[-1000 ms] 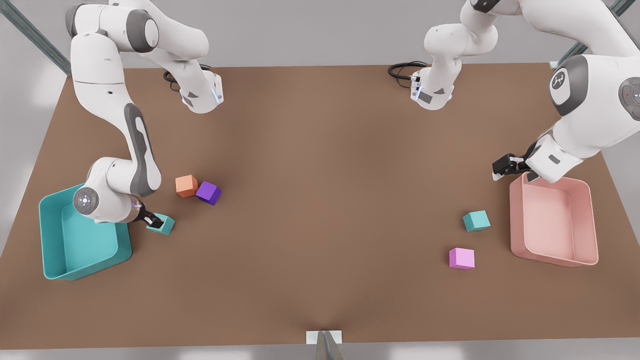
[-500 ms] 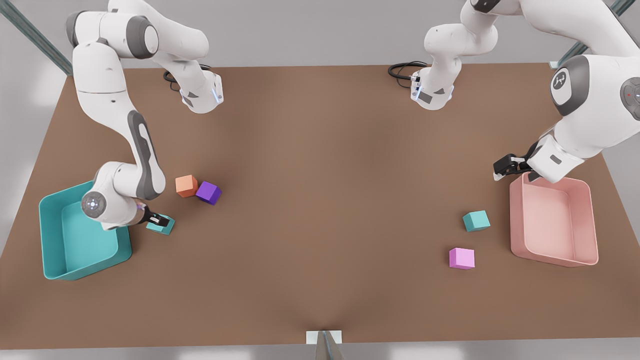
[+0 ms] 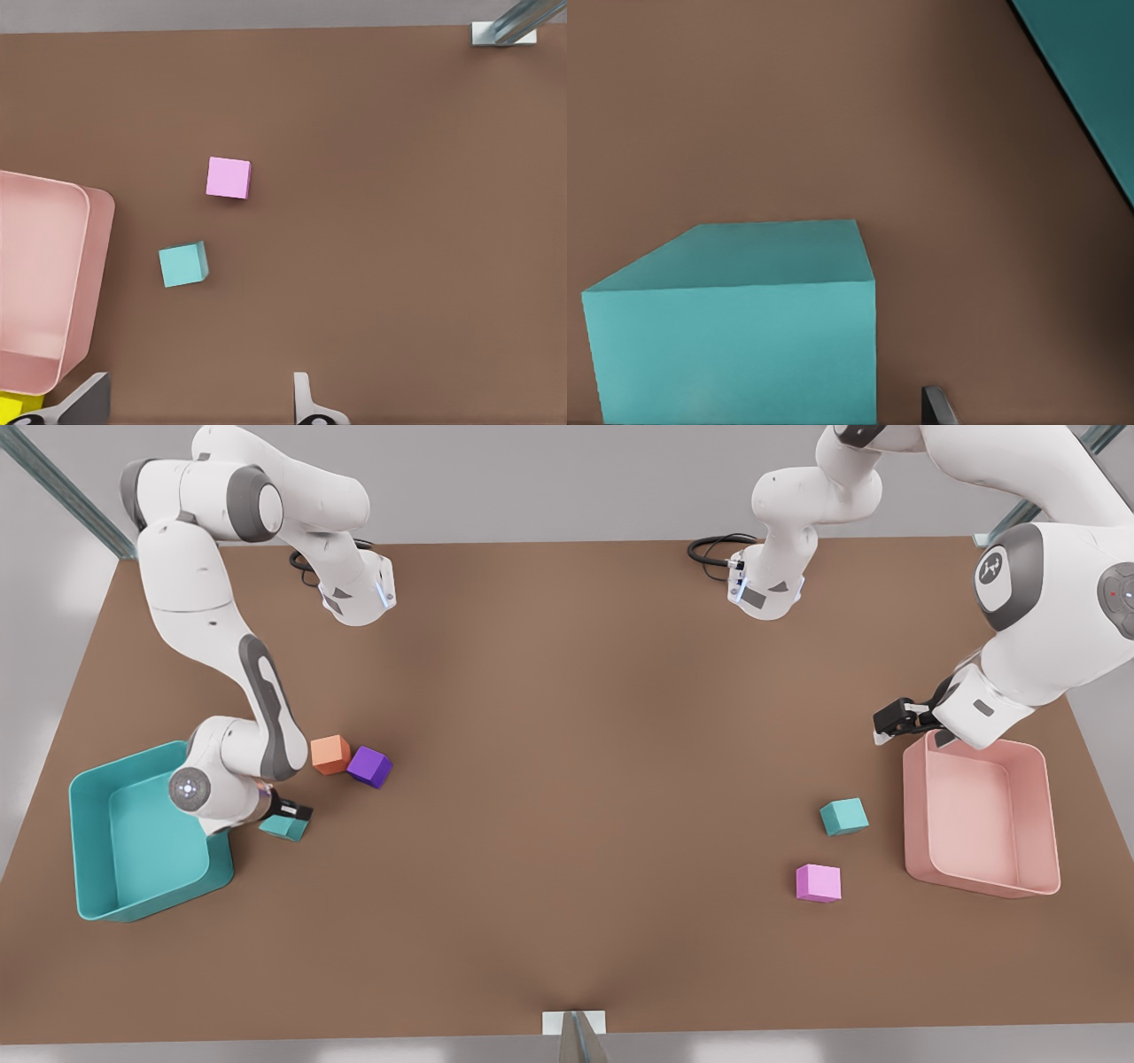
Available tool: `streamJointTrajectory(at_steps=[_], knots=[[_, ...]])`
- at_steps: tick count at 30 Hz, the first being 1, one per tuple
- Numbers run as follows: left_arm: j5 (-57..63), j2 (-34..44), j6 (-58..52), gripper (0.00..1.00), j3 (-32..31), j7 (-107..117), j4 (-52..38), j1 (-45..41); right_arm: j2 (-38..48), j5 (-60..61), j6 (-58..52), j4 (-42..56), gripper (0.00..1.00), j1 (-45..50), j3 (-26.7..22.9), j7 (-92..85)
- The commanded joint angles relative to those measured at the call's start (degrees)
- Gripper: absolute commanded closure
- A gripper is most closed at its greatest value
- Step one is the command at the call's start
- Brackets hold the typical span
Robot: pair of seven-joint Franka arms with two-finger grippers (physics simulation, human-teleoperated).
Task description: Stack the two blue cubes on top of each other
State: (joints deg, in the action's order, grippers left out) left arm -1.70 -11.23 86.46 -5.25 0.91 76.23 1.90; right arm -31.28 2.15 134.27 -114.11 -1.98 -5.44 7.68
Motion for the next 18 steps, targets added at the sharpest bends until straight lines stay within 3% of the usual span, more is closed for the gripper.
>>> streamJointTrajectory(at_steps=[1, 3, 6, 7, 12, 16, 18], knots=[[0.03, 0.07, 0.02, 0.00, -0.02, -0.03, -0.03, -0.06, -0.09, 0.14, 4.51, -0.50, 0.00, -0.04, 0.00, -5.30], [0.03, 0.07, 0.02, 0.00, -0.02, -0.03, 0.15, -0.06, -0.09, 0.14, 4.33, -0.41, 0.00, -0.13, 0.00, -5.13], [0.03, 0.07, 0.02, 0.00, -0.02, -0.03, 0.15, -0.06, 0.52, 0.58, 2.93, -0.32, 0.15, -0.22, 0.00, -4.95], [0.03, 0.07, 0.02, 0.00, -0.02, -0.03, 0.06, -0.06, 1.05, 0.75, 2.13, -0.23, 0.24, -0.22, 0.00, -4.95], [0.03, 0.07, -0.06, 0.00, -0.02, -0.03, 0.15, -0.06, 4.91, 0.93, -2.44, 0.03, 0.46, 0.22, 0.87, -4.78], [-0.05, -0.02, 0.02, 0.00, -0.02, 0.06, 0.15, -0.06, 10.19, 0.93, -13.77, 6.27, 0.52, 1.01, 8.69, -2.84], [0.03, -0.02, 0.11, 0.00, -0.02, -0.03, 0.15, -0.06, 10.28, -0.04, -18.78, 15.31, 0.52, 2.85, 17.13, -1.61]])
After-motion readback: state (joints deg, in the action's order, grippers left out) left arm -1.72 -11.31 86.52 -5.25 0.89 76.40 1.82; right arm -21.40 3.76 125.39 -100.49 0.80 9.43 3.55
